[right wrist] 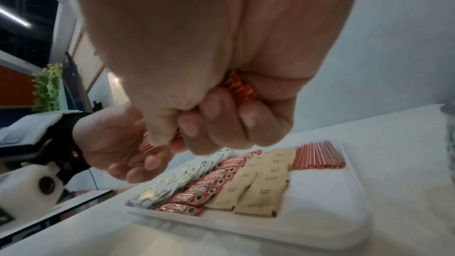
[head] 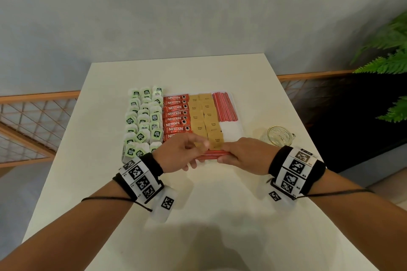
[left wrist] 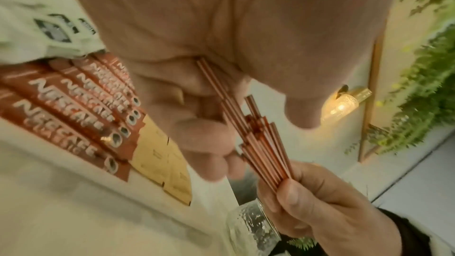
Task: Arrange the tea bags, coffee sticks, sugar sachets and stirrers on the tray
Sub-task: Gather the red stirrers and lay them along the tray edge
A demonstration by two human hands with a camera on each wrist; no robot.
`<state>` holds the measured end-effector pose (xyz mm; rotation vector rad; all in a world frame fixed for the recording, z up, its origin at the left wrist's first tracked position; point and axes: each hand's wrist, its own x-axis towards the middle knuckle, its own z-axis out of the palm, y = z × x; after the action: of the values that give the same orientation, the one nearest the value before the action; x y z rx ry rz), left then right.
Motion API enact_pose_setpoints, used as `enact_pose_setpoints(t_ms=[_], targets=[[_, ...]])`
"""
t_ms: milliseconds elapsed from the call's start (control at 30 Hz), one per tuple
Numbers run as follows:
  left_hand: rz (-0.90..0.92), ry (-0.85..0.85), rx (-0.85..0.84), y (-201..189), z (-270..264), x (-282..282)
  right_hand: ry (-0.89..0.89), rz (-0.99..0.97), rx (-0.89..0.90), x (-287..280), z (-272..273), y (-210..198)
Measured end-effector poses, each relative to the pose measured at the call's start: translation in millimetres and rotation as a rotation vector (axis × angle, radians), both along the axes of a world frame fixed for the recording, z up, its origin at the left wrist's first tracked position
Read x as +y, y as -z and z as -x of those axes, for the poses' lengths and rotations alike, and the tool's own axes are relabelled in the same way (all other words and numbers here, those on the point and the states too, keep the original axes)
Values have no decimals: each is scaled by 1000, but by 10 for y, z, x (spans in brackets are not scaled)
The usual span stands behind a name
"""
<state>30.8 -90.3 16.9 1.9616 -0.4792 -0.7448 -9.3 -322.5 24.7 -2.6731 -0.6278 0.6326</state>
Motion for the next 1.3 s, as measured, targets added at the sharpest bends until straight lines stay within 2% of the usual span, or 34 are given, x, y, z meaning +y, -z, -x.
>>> enact_pose_setpoints(t_ms=[67,167,233,400,467,533,633,700,767,900,1033,1133,1233,1300], targets=[[38,-148,44,-8,45,-93,27,-59,17,48,3,21],[67,-258,39,21,62,-263,49,-166,56,181,15,43],[55,-255,-23,62,31,-317,79,-222,37,218,9,53],[-122,-21,-192,150,14,-308,188,-306,-75,149,4,68],[-144,0,-239,143,1,-304,229,-374,-110,145,7,36],[-150,-26,-265,167,-34,-285,311,-468,-134,125,-13,-16],[-124,-144,-227,232,-58,-266,598,-569,-138,84,-80,-93],[-92,-210,-209,243,-49,-284,694,-500,-113,111,-119,-99],[-68,-224,-219,241,-29,-316,669,-436,-79,197,-123,-52],[-32,-162,-292,225,77,-340,636,-387,-143,200,-154,46],[-178,132,-466,229,139,-342,616,-346,-139,86,-211,27],[-231,217,-537,258,79,-348,618,-366,-167,81,-244,4],[-170,230,-494,220,6,-375,662,-503,-165,57,-294,-38],[-109,142,-385,231,-54,-396,740,-783,-47,38,-308,-109]])
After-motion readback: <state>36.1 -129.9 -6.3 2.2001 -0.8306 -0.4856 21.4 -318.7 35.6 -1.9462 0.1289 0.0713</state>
